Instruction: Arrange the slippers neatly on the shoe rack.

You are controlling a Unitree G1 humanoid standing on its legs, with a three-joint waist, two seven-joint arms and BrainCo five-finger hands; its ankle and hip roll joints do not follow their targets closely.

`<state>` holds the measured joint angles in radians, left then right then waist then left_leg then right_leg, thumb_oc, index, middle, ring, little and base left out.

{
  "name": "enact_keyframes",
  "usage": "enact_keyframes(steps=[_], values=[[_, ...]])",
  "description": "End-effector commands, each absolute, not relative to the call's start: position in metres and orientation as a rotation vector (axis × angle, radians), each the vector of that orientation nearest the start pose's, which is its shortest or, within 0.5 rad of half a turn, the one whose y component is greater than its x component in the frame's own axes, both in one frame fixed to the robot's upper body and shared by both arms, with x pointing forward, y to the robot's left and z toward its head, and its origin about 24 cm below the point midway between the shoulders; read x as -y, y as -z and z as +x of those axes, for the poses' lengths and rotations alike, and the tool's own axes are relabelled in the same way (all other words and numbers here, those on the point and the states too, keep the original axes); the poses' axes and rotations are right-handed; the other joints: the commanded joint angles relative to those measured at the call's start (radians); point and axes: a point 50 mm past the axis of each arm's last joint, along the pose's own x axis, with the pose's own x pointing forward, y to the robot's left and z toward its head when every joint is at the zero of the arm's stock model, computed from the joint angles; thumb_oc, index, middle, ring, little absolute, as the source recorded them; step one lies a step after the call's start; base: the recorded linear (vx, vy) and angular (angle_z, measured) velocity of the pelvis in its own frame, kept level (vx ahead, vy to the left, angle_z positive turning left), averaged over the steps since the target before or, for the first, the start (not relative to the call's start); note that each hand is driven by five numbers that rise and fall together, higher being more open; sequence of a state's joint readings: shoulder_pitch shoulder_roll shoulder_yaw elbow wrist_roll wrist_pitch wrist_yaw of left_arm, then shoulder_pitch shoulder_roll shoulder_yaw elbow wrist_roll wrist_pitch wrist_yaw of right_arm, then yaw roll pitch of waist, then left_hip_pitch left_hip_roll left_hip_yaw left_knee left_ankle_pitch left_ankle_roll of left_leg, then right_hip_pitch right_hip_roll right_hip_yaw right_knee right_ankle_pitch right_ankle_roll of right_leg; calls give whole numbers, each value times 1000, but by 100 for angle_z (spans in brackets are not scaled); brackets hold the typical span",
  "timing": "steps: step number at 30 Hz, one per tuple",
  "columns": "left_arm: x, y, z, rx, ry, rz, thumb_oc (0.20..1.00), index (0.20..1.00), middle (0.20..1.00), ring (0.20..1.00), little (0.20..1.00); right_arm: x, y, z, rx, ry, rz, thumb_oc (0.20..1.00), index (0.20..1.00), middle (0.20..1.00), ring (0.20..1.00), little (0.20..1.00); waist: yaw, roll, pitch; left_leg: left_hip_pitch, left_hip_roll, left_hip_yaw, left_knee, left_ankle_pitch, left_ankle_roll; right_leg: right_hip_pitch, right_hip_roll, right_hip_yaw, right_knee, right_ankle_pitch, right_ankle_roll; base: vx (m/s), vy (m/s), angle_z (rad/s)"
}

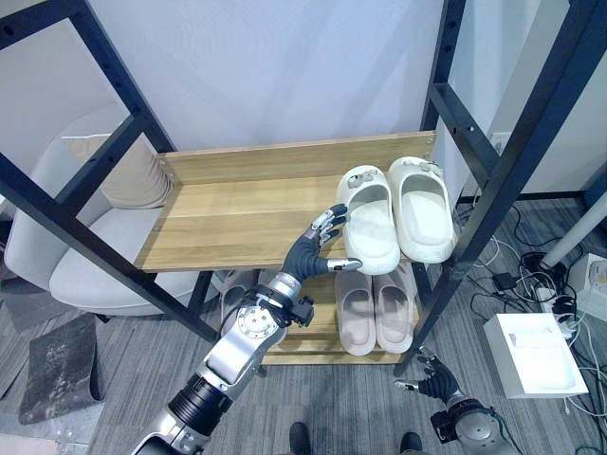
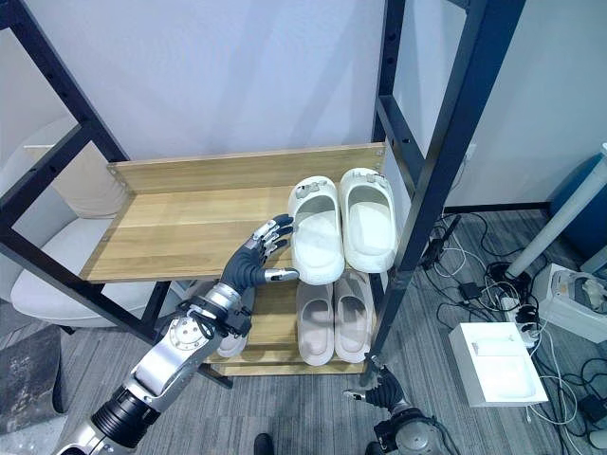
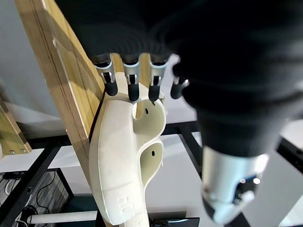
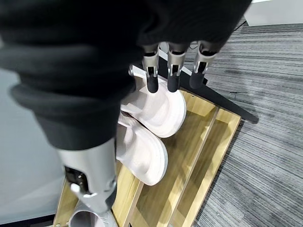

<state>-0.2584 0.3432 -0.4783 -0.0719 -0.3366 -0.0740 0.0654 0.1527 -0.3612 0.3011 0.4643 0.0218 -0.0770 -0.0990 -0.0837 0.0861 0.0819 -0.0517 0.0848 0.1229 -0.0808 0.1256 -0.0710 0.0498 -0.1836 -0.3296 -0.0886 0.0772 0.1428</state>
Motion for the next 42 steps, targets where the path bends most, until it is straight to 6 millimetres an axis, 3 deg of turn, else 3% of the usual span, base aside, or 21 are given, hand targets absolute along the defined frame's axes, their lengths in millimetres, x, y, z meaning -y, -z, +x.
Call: enact_keyframes(steps=[1,9,16,17,26,35,42], values=[[-70,-130,289,324,527,23,1000,1000,1000,1000,1000,201,62,194,-451,-99,-372,1000,1000,1000,1000,1000,-10,-27,56,71,-2,10,-6,-83,-15,3,4,-27,1,-33,18,0,0,0],[-54,-143,302,376,522,98,1000,1000,1000,1000,1000,196,62,197,-439,-113,-375,1000,1000,1000,1000,1000,-23,-25,55,65,0,12,-6,-81,-18,-3,5,-28,1,-33,19,2,0,1],[-46,-150,323,388,437,169,1000,1000,1000,1000,1000,194,63,198,-438,-114,-384,1000,1000,1000,1000,1000,-43,-31,52,63,3,25,-6,-83,-19,-16,7,-17,1,-28,21,5,0,-1],[-45,-154,335,392,372,206,1000,1000,1000,1000,1000,192,63,199,-438,-120,-388,1000,1000,1000,1000,1000,-55,-35,47,65,6,34,-6,-85,-20,-18,8,-12,1,-27,22,19,-2,-4],[-54,-165,346,422,282,237,1000,1000,1000,1000,1000,189,66,195,-446,-128,-390,1000,1000,1000,1000,1000,-66,-37,39,73,9,42,-6,-88,-22,-15,9,-3,1,-28,22,10,1,-9],[-56,-167,350,460,249,392,1000,1000,1000,1000,1000,184,65,198,-427,-138,-381,1000,1000,1000,1000,1000,-62,-41,41,70,8,39,-6,-88,-22,-16,9,-7,1,-26,23,0,0,0],[-58,-167,370,460,129,653,1000,1000,1000,1000,1000,184,62,199,-408,-155,-386,1000,1000,1000,1000,1000,-83,-45,41,67,11,55,-6,-89,-24,-32,15,11,1,-24,26,0,1,-2]])
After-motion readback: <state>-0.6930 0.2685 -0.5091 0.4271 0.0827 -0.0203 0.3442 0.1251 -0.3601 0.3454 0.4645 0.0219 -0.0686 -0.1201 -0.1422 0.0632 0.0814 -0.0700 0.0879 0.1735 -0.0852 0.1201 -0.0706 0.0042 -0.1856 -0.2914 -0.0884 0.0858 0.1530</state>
